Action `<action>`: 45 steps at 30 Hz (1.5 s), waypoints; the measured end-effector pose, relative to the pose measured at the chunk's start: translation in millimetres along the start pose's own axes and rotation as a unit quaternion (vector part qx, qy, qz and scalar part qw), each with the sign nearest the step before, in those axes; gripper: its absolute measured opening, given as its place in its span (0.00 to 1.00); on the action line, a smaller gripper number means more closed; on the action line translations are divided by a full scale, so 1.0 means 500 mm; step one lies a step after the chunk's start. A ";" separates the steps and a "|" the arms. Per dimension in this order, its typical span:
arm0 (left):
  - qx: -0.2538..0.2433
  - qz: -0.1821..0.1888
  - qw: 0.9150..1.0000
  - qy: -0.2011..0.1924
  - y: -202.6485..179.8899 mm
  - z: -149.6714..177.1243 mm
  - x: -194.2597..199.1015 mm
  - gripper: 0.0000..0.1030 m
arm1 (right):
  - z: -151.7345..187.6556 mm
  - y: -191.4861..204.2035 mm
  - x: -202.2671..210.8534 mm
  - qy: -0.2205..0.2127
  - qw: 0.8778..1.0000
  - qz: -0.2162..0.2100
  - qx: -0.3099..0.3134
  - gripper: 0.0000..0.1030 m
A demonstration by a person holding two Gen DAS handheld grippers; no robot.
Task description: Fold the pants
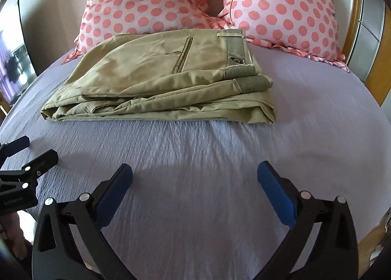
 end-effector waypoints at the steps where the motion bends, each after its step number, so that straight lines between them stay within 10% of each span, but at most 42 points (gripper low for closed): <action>1: -0.001 0.000 1.000 -0.003 0.000 0.001 0.001 0.98 | 0.000 0.002 0.000 0.000 1.000 0.001 0.000 0.99; 45: -0.002 0.000 1.000 -0.010 -0.001 0.002 0.002 0.98 | -0.001 -0.002 0.000 0.003 1.000 0.003 -0.001 0.99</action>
Point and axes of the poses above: each gripper's, at about its wrist camera, not at the fingertips, and x roughly against the way its jaws point, y to its left, z to its underside, the point moved 6 cm from there along -x, roughly the way its jaws point, and after that the axes turned 2 degrees about z, right-handed, at the moved point
